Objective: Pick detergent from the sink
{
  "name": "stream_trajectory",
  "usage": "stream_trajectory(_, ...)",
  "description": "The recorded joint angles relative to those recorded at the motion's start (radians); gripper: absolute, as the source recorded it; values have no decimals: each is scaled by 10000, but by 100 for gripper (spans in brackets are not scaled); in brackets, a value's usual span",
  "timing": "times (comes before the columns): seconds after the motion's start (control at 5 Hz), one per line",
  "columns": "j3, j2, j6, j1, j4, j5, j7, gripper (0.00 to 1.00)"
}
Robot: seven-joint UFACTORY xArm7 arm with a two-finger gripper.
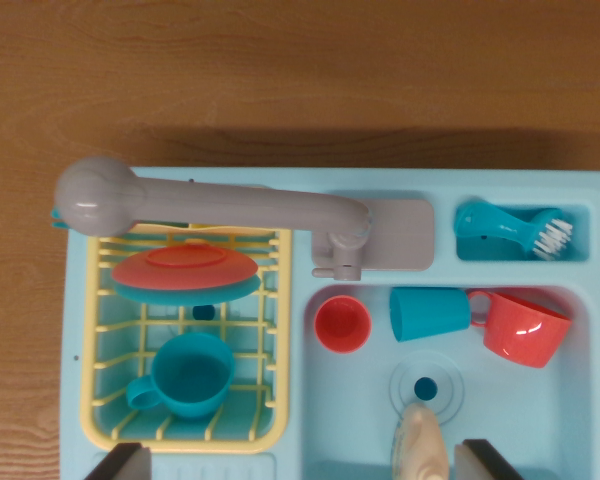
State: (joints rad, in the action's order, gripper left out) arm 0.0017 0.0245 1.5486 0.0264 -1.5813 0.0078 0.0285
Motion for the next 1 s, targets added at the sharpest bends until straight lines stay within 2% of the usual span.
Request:
stream_trajectory(0.4,-49,-33,-361,-37,394,-49,-19,0)
stream_trajectory(0.6,-49,-33,-361,-37,394,-49,-19,0)
stream_trajectory(0.8,-84,-57,-615,-63,672,-83,-32,0)
stream_trajectory(1.0,-84,-57,-615,-63,672,-83,-32,0)
